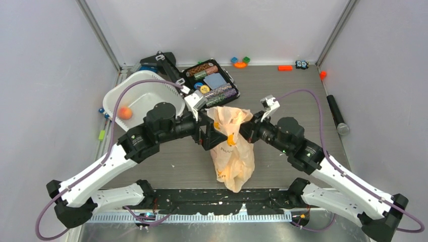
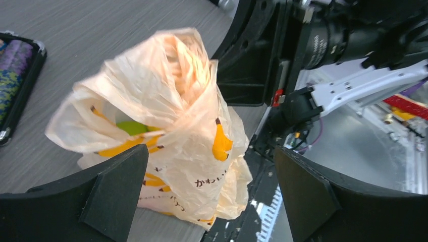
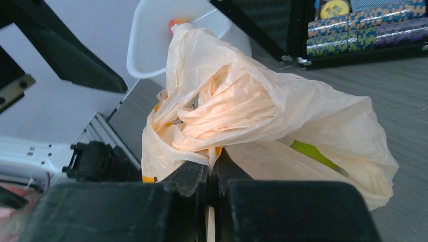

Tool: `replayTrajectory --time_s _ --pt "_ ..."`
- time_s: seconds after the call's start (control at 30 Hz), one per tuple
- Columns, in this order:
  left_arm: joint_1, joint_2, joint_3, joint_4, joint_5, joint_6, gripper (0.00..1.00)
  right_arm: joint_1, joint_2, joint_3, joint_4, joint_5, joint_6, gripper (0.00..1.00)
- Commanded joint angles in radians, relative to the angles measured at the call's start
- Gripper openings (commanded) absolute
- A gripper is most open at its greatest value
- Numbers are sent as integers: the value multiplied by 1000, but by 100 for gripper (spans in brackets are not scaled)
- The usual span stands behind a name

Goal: Place the fake fruits into the plastic bag and tie a complex knot
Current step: Tie the plastic bag at the center of the board.

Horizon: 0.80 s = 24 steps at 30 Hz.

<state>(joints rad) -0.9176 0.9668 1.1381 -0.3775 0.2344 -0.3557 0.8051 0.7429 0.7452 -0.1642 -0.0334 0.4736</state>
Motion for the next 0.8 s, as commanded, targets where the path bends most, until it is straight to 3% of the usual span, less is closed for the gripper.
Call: replayTrajectory --time_s 0.0,0.4,0.5,0.6,0.67,0.73,0.77 --pt "2 64 38 -62 -71 76 99 -1 76 70 137 160 19 5" --pt "20 295 170 3 -135 276 97 3 183 131 282 163 47 6" --pt "46 330 168 36 -201 284 76 3 190 123 278 130 29 11" --pt "68 345 145 125 -202 301 36 3 196 97 267 80 28 20" --pt "91 361 161 129 -138 327 17 3 199 103 222 51 21 47" --pt "124 378 190 94 -47 339 5 0 202 135 127 64 -7 65" --pt "148 384 202 77 -3 332 1 -9 204 174 85 76 -12 70"
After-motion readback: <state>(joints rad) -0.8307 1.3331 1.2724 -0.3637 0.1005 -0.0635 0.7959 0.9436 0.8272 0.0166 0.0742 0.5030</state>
